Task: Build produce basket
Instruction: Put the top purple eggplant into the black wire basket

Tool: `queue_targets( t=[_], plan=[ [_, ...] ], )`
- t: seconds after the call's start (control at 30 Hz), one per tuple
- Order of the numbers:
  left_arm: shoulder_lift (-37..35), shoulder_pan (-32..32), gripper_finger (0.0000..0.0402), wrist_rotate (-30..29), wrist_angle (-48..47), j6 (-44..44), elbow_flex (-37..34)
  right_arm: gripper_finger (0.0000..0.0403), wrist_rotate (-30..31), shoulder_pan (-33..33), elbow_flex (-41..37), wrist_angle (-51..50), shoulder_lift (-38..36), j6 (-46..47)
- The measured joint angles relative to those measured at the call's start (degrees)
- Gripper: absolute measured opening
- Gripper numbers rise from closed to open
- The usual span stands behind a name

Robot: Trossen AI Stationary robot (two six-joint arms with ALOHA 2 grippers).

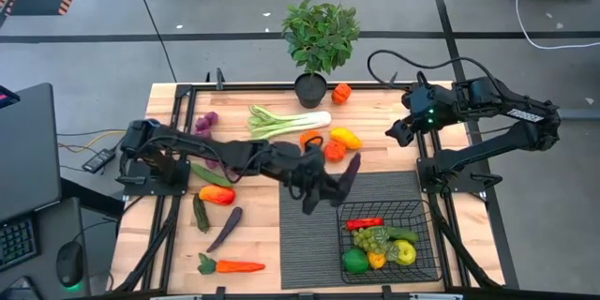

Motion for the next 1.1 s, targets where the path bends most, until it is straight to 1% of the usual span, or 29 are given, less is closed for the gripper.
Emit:
queue_targets(
  t=[0.07, 0.13, 0.27, 0.43, 0.53, 0.7, 0.8, 0.93, 1.0, 1.1],
  plan=[
    [1.3, -1.0, 0.0128, -0.7, 2.6, 2.2, -0.1, 0.0348, -1.7, 0.0, 0.0, 0.3, -0.3, 2.1],
    [2.6, -1.8, 0.0128, -1.2, 2.5, 3.8, -0.1, 0.0348, -3.0, 0.0, 0.0, 0.8, -0.7, 3.9],
    [6.1, -3.1, 0.0128, -1.3, 5.9, 4.1, -0.1, 0.0348, -3.0, 0.0, 0.0, 2.5, -1.4, 6.6],
    [10.8, -4.3, 0.0128, -1.3, 16.2, 4.2, -0.1, 0.0348, -3.0, 0.1, 0.0, 3.3, -1.3, 6.7],
    [12.7, -5.1, 0.0128, -1.3, 19.4, 4.2, -0.1, 0.0348, -3.0, 0.1, 0.0, 3.3, -1.0, 7.0],
    [14.3, -5.9, 0.0133, -1.1, 19.1, 5.2, -0.1, 0.0348, -4.8, 0.1, 0.0, 3.3, -0.8, 7.8],
    [14.4, -6.0, 0.0159, -1.2, 18.6, 7.6, -0.1, 0.0348, -6.1, 0.1, 0.0, 3.3, -0.6, 7.8],
    [14.4, -5.3, 0.0224, -1.8, 18.2, 9.0, -0.1, 0.0348, -5.7, 0.1, 0.0, 3.3, -0.6, 7.7],
    [14.4, -4.7, 0.0257, -1.8, 17.7, 7.8, -0.1, 0.0348, -5.1, 0.0, 0.0, 3.3, -0.4, 7.2],
    [14.4, -3.8, 0.0294, -1.8, 16.3, 4.3, -0.1, 0.0348, -5.1, 0.0, 0.0, 3.3, 0.0, 4.6]
  ],
)
